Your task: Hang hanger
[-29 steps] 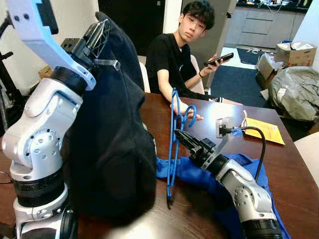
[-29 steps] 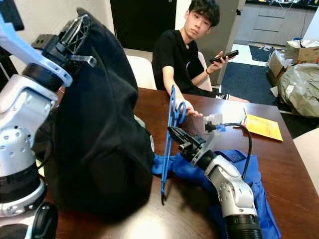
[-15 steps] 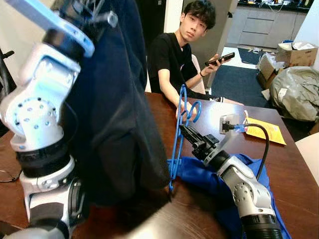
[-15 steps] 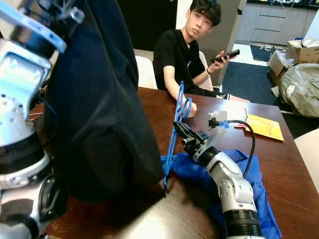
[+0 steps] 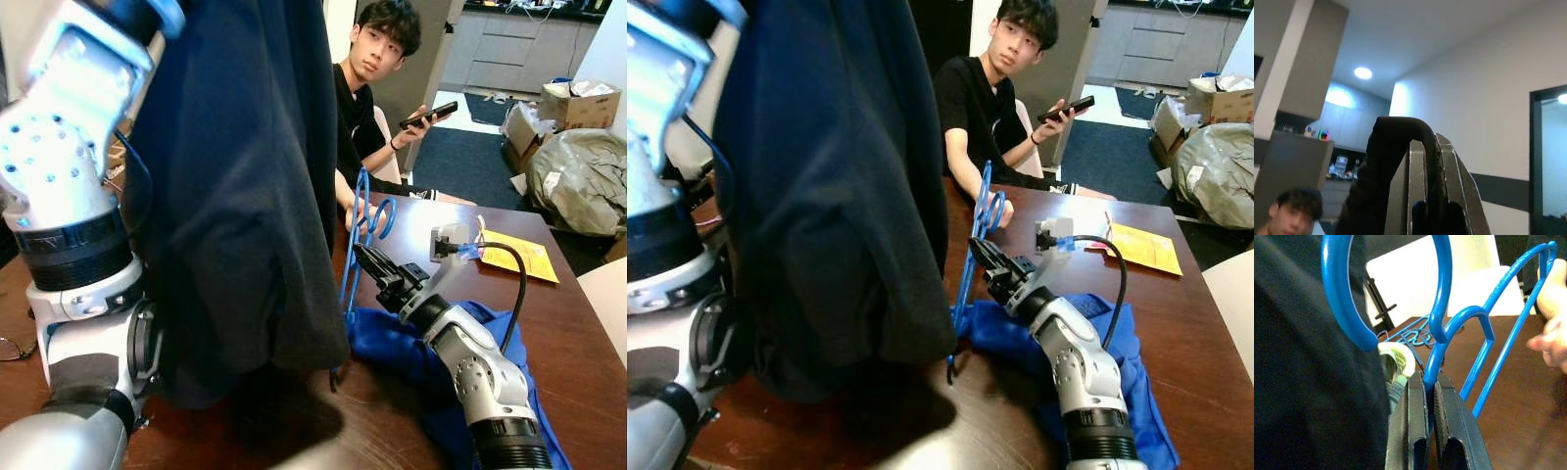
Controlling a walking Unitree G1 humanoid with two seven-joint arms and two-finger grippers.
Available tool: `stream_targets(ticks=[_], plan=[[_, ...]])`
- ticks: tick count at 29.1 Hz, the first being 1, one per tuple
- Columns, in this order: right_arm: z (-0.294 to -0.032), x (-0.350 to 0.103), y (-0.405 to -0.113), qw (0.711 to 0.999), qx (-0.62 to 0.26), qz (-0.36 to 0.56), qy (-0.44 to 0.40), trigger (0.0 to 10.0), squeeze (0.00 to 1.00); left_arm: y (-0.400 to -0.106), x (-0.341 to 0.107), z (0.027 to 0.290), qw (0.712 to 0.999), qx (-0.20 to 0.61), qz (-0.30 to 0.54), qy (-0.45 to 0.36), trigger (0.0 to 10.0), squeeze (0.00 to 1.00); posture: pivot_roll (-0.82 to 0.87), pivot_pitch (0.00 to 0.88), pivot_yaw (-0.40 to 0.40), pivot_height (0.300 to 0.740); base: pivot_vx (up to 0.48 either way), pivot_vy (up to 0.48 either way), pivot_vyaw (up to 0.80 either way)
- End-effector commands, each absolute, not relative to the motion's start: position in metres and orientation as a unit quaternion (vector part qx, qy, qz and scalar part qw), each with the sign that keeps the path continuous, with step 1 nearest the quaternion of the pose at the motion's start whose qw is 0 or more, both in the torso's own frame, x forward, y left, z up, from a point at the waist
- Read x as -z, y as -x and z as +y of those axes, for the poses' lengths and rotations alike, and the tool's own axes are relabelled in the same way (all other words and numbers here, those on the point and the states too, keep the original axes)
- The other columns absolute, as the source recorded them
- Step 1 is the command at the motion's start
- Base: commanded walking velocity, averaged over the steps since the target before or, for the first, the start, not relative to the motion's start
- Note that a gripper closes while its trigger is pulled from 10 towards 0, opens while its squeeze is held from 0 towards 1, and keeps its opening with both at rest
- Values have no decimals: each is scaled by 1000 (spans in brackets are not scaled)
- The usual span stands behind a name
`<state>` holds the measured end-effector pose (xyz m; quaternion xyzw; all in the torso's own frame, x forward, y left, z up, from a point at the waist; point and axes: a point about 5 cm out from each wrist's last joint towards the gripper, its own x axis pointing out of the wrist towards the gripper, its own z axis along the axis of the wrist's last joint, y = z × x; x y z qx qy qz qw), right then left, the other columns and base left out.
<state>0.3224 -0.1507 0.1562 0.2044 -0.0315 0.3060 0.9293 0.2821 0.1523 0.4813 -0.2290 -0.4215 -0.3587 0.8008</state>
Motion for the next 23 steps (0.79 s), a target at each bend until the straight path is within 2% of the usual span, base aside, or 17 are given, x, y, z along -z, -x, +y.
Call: stream_targets(ticks=[1,7,8,9,10,11,13,14,15,16,19,20,23], plan=[[-154,-157,-326,932,-298,-36,-202,10000,0,-278,-501,156,788,352,-460,208,0,0,65,0,-51,740,0,0,0],[-153,-158,-328,932,-299,-38,-201,10000,0,-289,-510,146,796,351,-455,192,0,0,64,0,-52,740,0,0,0],[-152,-158,-329,932,-300,-39,-201,10000,0,-294,-515,135,799,357,-448,181,0,0,61,0,-53,740,0,0,0],[-152,-158,-329,932,-300,-39,-201,10000,0,-294,-515,135,799,357,-448,181,0,0,61,0,-53,740,0,0,0],[-152,-159,-329,932,-300,-40,-200,10000,0,-294,-522,120,796,371,-448,167,0,0,61,0,-53,740,0,0,0],[-152,-159,-329,932,-300,-40,-200,10000,0,-294,-522,120,796,371,-448,167,0,0,61,0,-53,740,0,0,0],[-154,-159,-330,933,-294,-41,-202,10000,0,-290,-527,88,776,424,-445,139,0,0,48,0,-42,740,0,0,0],[-156,-159,-331,937,-286,-38,-196,10000,0,-292,-516,70,774,451,-427,123,0,0,38,0,-33,740,0,0,0],[-156,-159,-331,937,-286,-38,-196,10000,0,-292,-516,70,774,451,-427,123,0,0,38,0,-33,740,0,0,0],[-157,-157,-331,938,-281,-33,-200,10000,0,-296,-503,56,775,472,-404,116,0,0,35,0,-32,740,0,0,-800],[-159,-156,-331,939,-275,-28,-202,10000,0,-302,-487,45,780,484,-383,103,0,0,36,0,-32,740,0,0,-800],[-162,-154,-330,941,-270,-24,-203,10000,0,-309,-464,33,790,493,-352,99,0,0,31,0,-33,740,0,0,-800],[-163,-153,-329,942,-266,-22,-204,10000,0,-313,-446,26,796,497,-329,100,0,0,30,0,-34,740,0,0,-800]])
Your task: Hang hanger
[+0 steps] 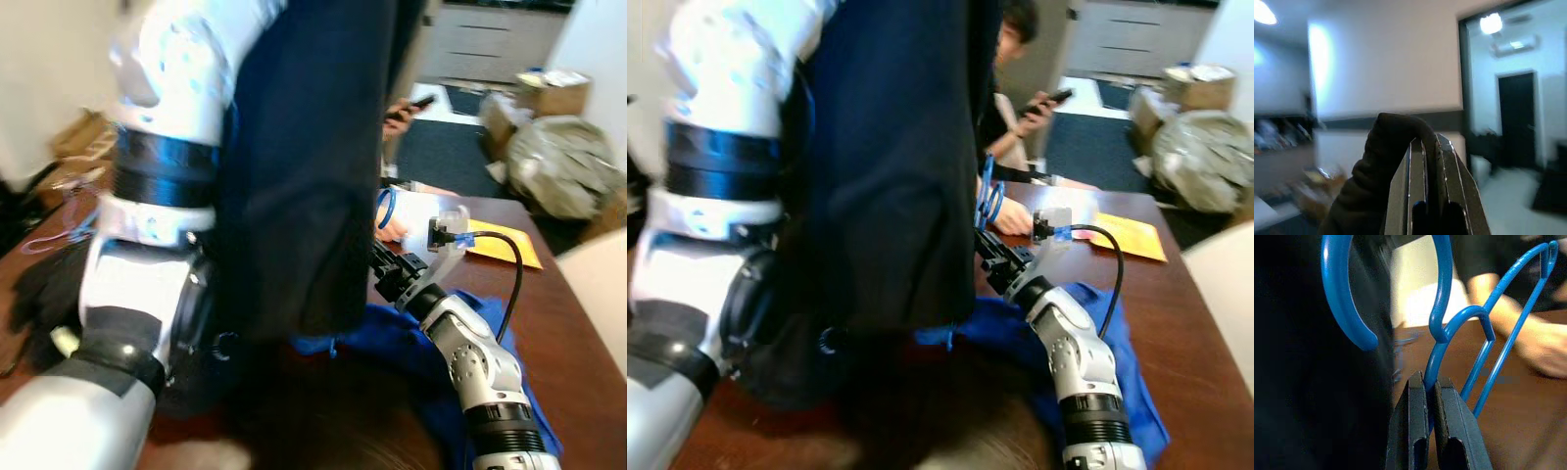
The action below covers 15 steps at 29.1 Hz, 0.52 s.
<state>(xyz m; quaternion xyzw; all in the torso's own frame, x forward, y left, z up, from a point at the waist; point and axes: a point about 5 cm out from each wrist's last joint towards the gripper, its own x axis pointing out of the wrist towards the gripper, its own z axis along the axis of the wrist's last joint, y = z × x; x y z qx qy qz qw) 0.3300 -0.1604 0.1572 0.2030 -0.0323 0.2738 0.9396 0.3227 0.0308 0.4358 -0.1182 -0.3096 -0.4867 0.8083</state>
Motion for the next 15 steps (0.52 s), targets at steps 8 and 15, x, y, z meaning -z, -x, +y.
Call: stream_targets(ticks=[8,15], plan=[[-170,-156,-330,946,-257,-29,-195,10000,0,-328,-389,20,839,455,-283,96,0,0,29,0,-36,740,0,0,-800],[-166,-155,-327,941,-273,-30,-197,10000,0,-333,-355,49,894,341,-291,23,2980,0,38,0,-38,740,0,0,0]])
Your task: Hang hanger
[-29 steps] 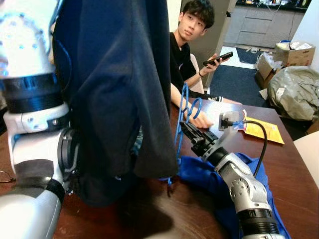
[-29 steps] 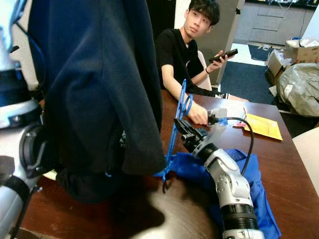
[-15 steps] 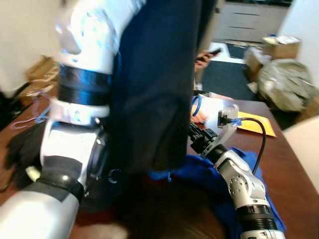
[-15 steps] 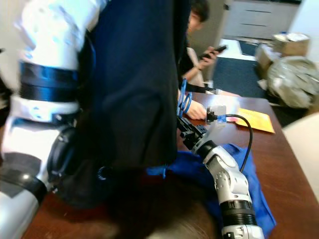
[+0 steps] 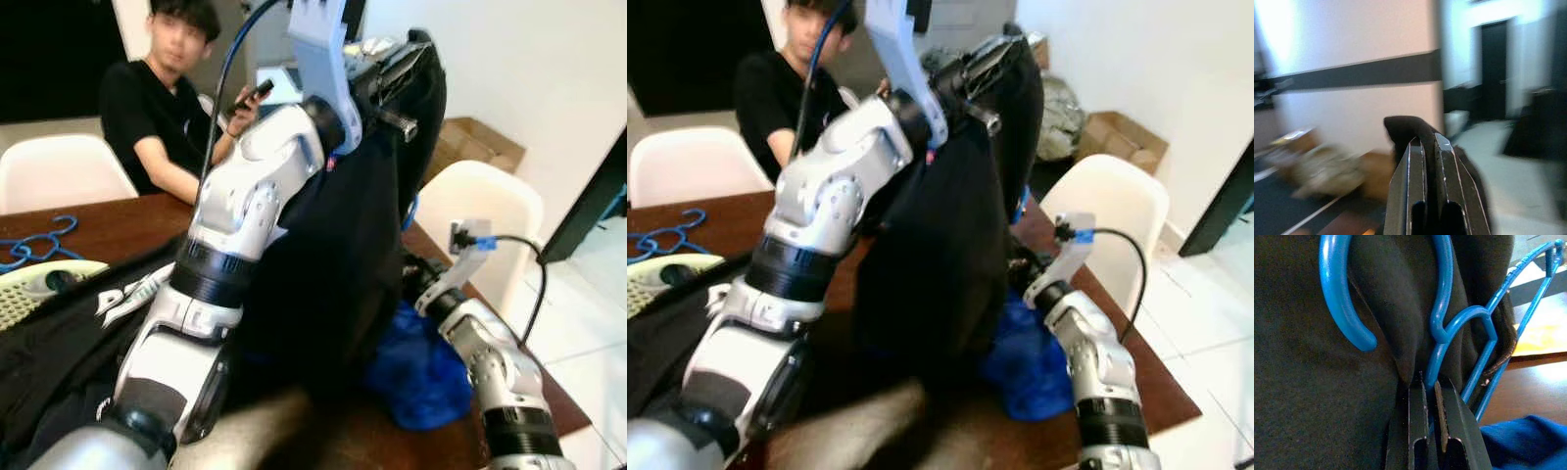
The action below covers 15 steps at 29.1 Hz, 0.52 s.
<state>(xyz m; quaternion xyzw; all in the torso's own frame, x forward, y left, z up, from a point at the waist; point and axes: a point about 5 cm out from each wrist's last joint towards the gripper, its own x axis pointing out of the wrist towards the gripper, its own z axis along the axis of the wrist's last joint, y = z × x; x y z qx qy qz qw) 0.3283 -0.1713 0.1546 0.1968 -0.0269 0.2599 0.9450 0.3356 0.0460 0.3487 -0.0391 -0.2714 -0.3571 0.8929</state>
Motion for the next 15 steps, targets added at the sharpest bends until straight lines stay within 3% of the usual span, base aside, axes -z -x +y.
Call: stream_targets(ticks=[1,2,4,5,6,7,9,10,11,12,13,14,15], plan=[[-166,-155,-327,941,-273,-30,-197,10000,0,-333,-355,49,894,341,-291,23,2980,0,38,0,-38,740,0,0,0],[-164,-155,-326,939,-281,-29,-198,10000,0,-332,-347,65,912,281,-297,-5,4157,0,36,0,-33,740,0,0,0],[-164,-155,-326,939,-281,-29,-198,10000,0,-332,-347,65,912,281,-297,-5,4157,0,36,0,-33,740,0,0,0],[-163,-154,-324,937,-286,-29,-197,10000,0,-330,-344,79,925,228,-302,-29,4863,0,36,0,-33,740,0,0,0],[-163,-154,-324,937,-286,-29,-197,10000,0,-330,-344,79,925,228,-302,-29,4863,0,36,0,-33,740,0,0,0],[-162,-154,-322,936,-290,-28,-196,10000,0,-328,-337,98,941,157,-297,-46,4549,0,37,0,-32,740,0,0,0],[-162,-154,-322,936,-290,-28,-196,10000,0,-328,-337,98,941,157,-297,-46,4549,0,37,0,-32,740,0,0,0],[-163,-154,-321,935,-294,-27,-196,10000,0,-324,-329,124,954,71,-285,-59,4431,0,48,0,-37,740,0,0,0],[-163,-154,-321,935,-294,-27,-196,10000,0,-324,-329,124,954,71,-285,-59,4431,0,48,0,-37,740,0,0,0],[-165,-153,-320,935,-296,-25,-195,10000,0,-313,-319,162,959,-32,-270,-84,3922,0,71,0,-50,740,0,0,0],[-165,-153,-320,935,-296,-25,-195,10000,0,-313,-319,162,959,-32,-270,-84,3922,0,71,0,-50,740,0,0,0],[-164,-153,-321,934,-299,-22,-196,10000,0,-297,-316,201,947,-131,-267,-118,3647,0,89,0,-61,740,0,0,0],[-164,-153,-321,934,-299,-22,-196,10000,0,-297,-316,201,947,-131,-267,-118,3647,0,89,0,-61,740,0,0,0]])
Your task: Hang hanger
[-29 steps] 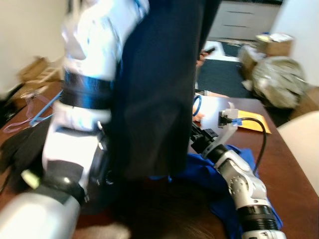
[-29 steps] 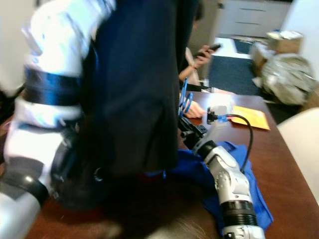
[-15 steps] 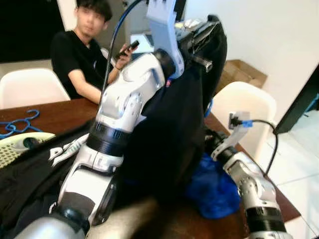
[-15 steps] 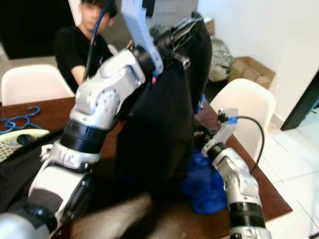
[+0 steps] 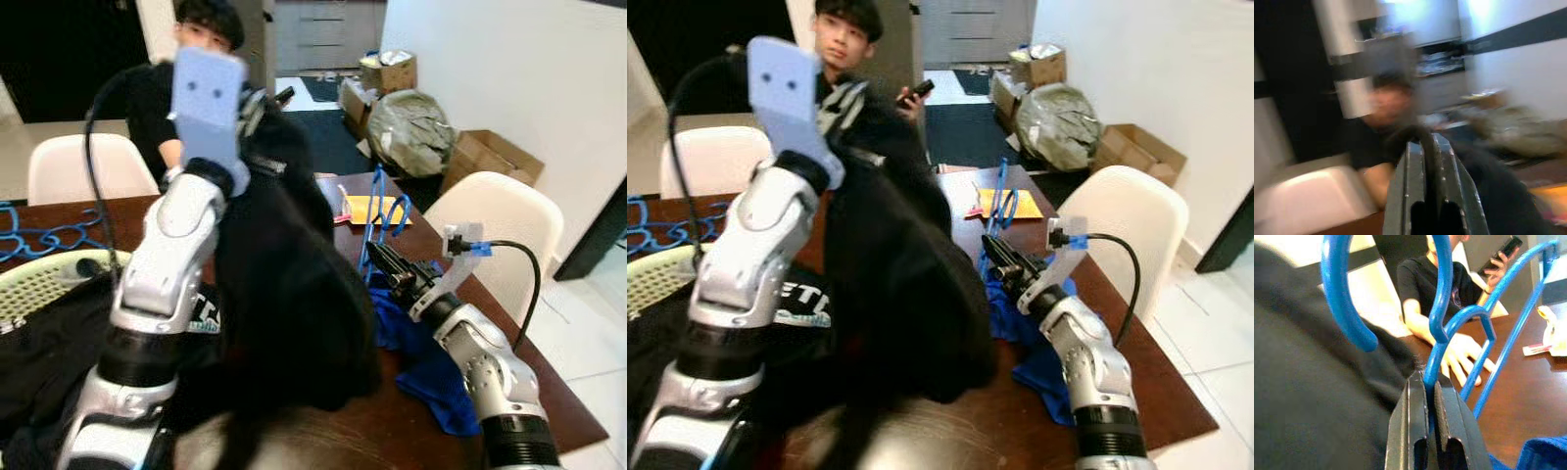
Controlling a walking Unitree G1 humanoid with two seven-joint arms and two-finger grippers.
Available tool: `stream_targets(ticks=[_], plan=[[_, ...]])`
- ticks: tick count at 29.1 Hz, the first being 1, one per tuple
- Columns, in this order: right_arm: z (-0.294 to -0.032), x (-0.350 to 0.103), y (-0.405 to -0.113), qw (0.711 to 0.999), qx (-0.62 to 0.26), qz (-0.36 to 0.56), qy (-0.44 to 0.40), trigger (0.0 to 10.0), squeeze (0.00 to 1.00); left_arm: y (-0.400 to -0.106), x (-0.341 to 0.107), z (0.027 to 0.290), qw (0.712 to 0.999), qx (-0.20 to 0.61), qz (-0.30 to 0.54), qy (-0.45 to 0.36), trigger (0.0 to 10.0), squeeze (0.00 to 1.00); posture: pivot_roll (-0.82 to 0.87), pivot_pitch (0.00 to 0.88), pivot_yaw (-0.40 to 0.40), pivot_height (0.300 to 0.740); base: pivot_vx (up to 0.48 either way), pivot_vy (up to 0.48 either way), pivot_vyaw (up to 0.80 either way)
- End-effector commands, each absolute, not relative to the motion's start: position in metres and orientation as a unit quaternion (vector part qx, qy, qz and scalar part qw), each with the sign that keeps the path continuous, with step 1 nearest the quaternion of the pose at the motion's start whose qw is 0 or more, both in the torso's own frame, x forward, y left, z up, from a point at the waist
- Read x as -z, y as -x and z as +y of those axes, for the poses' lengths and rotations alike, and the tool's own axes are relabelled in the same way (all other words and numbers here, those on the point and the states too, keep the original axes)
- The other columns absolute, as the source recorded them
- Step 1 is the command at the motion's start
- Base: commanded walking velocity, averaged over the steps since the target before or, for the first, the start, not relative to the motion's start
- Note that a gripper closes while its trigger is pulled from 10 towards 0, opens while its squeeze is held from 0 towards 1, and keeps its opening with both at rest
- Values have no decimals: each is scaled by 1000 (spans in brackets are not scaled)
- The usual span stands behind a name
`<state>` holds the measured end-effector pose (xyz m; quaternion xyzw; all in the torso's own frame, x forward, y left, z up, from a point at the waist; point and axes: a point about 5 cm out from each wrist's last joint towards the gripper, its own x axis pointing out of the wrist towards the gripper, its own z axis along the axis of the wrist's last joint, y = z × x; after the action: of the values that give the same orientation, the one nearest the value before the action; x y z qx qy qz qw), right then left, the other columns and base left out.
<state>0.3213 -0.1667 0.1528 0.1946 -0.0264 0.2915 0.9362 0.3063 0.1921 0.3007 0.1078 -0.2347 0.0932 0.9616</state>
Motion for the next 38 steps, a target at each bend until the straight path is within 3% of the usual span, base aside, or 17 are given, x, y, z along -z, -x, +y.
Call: stream_targets(ticks=[1,5,6,8,9,11,12,16,19,21,25,27,31,32,35,36,38], plan=[[-164,-153,-323,933,-302,-20,-196,10000,0,-282,-319,228,931,-197,-268,-151,3647,0,103,0,-67,740,0,0,0],[-164,-153,-323,933,-302,-20,-196,10000,0,-282,-319,228,931,-197,-268,-151,3647,0,103,0,-67,740,0,0,0],[-161,-153,-325,931,-307,-19,-196,10000,0,-262,-334,252,899,-259,-291,-201,3725,0,118,0,-75,740,0,0,0],[-161,-153,-325,931,-307,-19,-196,10000,0,-262,-334,252,899,-259,-291,-201,3725,0,118,0,-75,740,0,0,0],[-159,-153,-327,930,-311,-19,-197,10000,0,-242,-356,268,861,-307,-320,-249,3216,0,128,0,-80,740,0,0,0],[-159,-153,-327,930,-311,-19,-197,10000,0,-242,-356,268,861,-307,-320,-249,3216,0,128,0,-80,740,0,0,0],[-158,-153,-328,929,-313,-19,-197,10000,0,-224,-374,274,826,-342,-345,-285,2980,0,133,0,-85,740,0,0,0],[-157,-153,-329,928,-316,-18,-197,10000,0,-215,-380,276,808,-361,-350,-307,2941,0,138,0,-86,740,0,0,0],[-156,-153,-329,928,-318,-16,-196,10000,0,-221,-348,272,836,-355,-295,-296,3059,0,136,0,-84,740,0,0,0],[-156,-153,-329,928,-318,-16,-196,10000,0,-221,-348,272,836,-355,-295,-296,3059,0,136,0,-84,740,0,0,0],[-156,-150,-327,927,-319,-11,-195,10000,0,-233,-263,258,910,-316,-165,-212,3608,0,137,0,-85,740,0,0,0],[-156,-149,-327,927,-319,-10,-195,10000,0,-234,-251,255,919,-310,-144,-198,3608,0,137,0,-85,740,0,0,0],[-155,-148,-327,927,-321,-8,-195,10000,0,-245,-248,241,939,-262,-151,-167,5059,0,133,0,-86,740,0,0,0],[-154,-148,-327,927,-321,-8,-195,10000,0,-250,-259,234,941,-235,-175,-168,6275,580,134,0,-84,740,0,0,0],[-154,-148,-327,927,-321,-8,-195,10000,0,-250,-259,234,941,-235,-175,-168,6275,580,134,0,-84,740,0,0,0],[-154,-147,-328,927,-321,-9,-195,10000,0,-253,-275,227,940,-210,-209,-168,4824,1000,132,0,-81,740,0,0,0],[-153,-147,-328,926,-321,-10,-196,10000,0,-258,-295,216,937,-174,-248,-174,4431,1000,132,0,-78,740,0,0,0]])
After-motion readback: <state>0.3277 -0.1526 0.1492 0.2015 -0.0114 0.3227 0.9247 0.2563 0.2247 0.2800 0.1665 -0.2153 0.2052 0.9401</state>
